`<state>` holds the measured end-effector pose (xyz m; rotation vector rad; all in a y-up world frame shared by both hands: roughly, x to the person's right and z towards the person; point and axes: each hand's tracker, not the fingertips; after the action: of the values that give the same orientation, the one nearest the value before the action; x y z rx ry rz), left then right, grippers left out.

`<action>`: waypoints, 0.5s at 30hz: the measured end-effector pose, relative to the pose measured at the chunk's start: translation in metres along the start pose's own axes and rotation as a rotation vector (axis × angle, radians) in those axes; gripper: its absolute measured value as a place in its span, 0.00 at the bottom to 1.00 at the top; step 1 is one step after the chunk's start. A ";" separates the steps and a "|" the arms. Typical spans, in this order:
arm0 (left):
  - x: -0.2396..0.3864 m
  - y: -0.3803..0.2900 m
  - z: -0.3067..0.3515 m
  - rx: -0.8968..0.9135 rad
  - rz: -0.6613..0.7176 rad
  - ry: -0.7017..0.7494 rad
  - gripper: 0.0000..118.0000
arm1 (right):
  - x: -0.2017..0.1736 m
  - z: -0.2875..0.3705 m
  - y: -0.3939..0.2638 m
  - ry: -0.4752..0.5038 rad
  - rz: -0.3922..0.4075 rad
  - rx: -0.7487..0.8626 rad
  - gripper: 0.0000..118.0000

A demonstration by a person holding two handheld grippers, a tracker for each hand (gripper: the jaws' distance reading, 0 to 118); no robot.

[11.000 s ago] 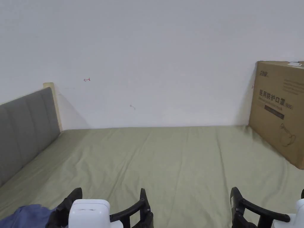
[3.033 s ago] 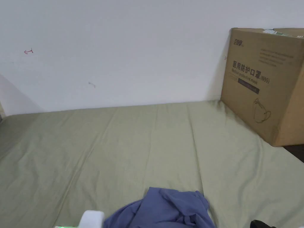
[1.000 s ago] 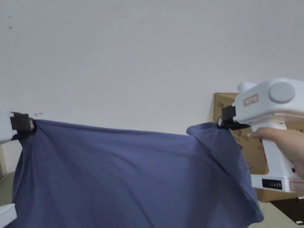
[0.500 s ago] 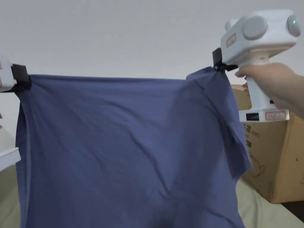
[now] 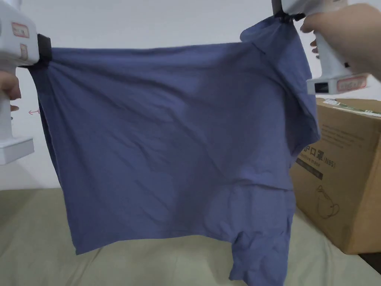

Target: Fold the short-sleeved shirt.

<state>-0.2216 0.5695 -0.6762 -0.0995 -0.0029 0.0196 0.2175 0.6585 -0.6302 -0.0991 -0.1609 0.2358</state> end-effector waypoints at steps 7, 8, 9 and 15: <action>0.029 -0.168 0.000 -0.319 0.067 -0.117 0.03 | -0.031 -0.054 -0.198 0.085 -0.129 -0.365 0.05; 0.033 -0.198 0.005 -0.380 0.075 -0.144 0.03 | -0.036 -0.053 -0.232 0.096 -0.146 -0.428 0.05; 0.038 -0.235 0.011 -0.457 0.085 -0.196 0.03 | -0.044 -0.035 -0.282 0.105 -0.180 -0.494 0.05; 0.032 -0.416 0.085 -0.787 0.110 -0.258 0.03 | -0.056 0.048 -0.496 0.189 -0.264 -0.815 0.05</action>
<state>-0.1817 0.1647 -0.5505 -0.8837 -0.2646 0.1411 0.2672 0.1694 -0.5338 -0.9018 -0.0723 -0.1163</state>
